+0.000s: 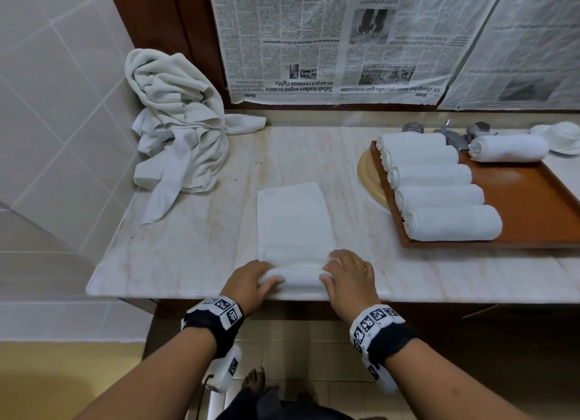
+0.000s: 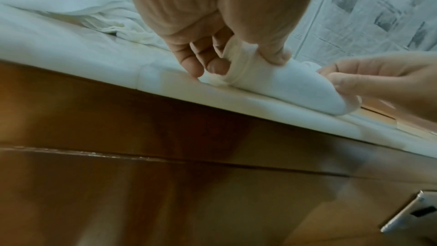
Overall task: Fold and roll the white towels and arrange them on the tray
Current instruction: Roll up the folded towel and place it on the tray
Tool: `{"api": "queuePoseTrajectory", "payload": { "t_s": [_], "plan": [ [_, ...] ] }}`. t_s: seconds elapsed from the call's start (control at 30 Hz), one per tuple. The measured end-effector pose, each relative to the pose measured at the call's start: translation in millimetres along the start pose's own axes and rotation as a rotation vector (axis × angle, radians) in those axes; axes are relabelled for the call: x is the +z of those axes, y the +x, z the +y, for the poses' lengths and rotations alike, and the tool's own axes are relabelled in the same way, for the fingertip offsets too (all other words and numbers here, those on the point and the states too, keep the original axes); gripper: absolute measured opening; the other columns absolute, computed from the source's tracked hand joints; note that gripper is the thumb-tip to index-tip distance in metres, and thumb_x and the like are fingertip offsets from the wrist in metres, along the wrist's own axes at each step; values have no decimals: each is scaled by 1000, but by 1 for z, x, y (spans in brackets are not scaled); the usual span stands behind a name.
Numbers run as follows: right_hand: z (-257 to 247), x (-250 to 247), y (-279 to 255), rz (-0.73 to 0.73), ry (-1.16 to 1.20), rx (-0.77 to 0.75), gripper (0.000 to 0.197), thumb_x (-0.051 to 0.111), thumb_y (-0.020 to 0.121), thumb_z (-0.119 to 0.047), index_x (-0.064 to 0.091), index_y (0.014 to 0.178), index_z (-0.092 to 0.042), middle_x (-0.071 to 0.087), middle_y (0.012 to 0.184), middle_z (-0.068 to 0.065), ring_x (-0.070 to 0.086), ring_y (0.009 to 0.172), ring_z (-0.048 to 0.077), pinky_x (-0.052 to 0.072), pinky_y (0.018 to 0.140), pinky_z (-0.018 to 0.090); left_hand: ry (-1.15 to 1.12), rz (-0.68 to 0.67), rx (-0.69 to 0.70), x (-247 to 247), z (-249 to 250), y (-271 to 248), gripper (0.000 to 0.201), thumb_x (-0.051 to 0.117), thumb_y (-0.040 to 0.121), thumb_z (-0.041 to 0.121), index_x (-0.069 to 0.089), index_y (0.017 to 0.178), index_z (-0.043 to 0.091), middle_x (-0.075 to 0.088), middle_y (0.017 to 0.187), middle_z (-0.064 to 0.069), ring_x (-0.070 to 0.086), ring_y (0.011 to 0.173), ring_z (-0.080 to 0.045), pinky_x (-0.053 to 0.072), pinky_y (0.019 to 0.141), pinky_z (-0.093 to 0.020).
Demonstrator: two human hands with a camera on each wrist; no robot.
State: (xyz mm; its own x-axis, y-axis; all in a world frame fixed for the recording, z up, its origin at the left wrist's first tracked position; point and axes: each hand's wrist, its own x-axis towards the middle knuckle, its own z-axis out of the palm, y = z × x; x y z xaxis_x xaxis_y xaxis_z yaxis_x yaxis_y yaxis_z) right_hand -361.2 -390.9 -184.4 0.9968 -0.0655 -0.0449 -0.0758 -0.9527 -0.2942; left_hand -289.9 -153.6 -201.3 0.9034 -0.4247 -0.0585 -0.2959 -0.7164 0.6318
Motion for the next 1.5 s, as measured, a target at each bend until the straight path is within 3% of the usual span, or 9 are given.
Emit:
{"api": "queuePoseTrajectory", "payload": {
  "t_s": [0.1,0.37,0.5,0.63,0.77,0.9,1.1,1.27,1.5],
  "plan": [
    [2,3,-7,-65,25,-59,37,37,105,-37,47,138,-26,37,154,-10,31,143,10,19,116,35,-46,10,-126,2,4,3,23,60,92,48,60,98,26,66,95,3,61,92,-20,38,76,-23],
    [16,-1,-7,-109,11,-99,40,42,101,-48,48,138,-32,50,138,-13,43,129,11,22,111,36,-103,85,-252,2,19,2,31,57,94,44,48,109,19,63,106,-3,61,97,-26,44,78,-30],
    [15,-13,4,-152,7,-152,34,42,103,-44,52,133,-32,55,130,-10,48,120,15,30,102,34,404,139,61,10,21,-3,61,53,89,57,47,139,23,50,130,-12,50,115,-31,49,88,-41],
    [13,-21,16,-249,-13,-142,34,37,104,-43,54,131,-30,57,127,-8,49,119,17,32,102,36,579,96,298,22,8,-2,58,42,82,64,64,111,18,60,112,-6,62,91,-30,52,65,-37],
    [1,-18,20,-292,-66,-71,31,26,106,-37,54,112,-24,60,108,-2,55,101,23,38,94,41,530,130,229,20,4,-2,54,38,86,64,65,88,17,61,85,-1,59,69,-25,47,51,-32],
    [-11,-10,17,-173,-77,17,27,24,105,-33,49,109,-23,62,94,-3,58,87,24,39,89,41,426,77,71,16,9,-2,86,9,83,84,63,88,17,61,83,-1,59,72,-24,46,61,-34],
    [-15,-1,10,-145,-48,-62,68,55,87,-15,30,149,-30,31,148,2,32,136,24,24,113,41,191,-112,-140,6,13,17,57,31,92,70,58,83,21,56,83,2,56,83,-21,45,78,-35],
    [-3,-1,4,-156,-25,-175,53,43,97,-50,40,145,-28,49,137,-4,48,120,20,37,101,39,131,-115,-229,4,14,21,53,38,95,64,50,68,21,57,73,-1,57,78,-25,47,77,-38],
    [-6,-5,20,-223,-68,-87,46,32,101,-58,54,128,-27,56,124,-4,50,114,22,31,94,39,72,-3,-441,2,20,26,28,34,104,37,43,100,11,64,101,-16,60,92,-35,40,73,-34]
  ]
}}
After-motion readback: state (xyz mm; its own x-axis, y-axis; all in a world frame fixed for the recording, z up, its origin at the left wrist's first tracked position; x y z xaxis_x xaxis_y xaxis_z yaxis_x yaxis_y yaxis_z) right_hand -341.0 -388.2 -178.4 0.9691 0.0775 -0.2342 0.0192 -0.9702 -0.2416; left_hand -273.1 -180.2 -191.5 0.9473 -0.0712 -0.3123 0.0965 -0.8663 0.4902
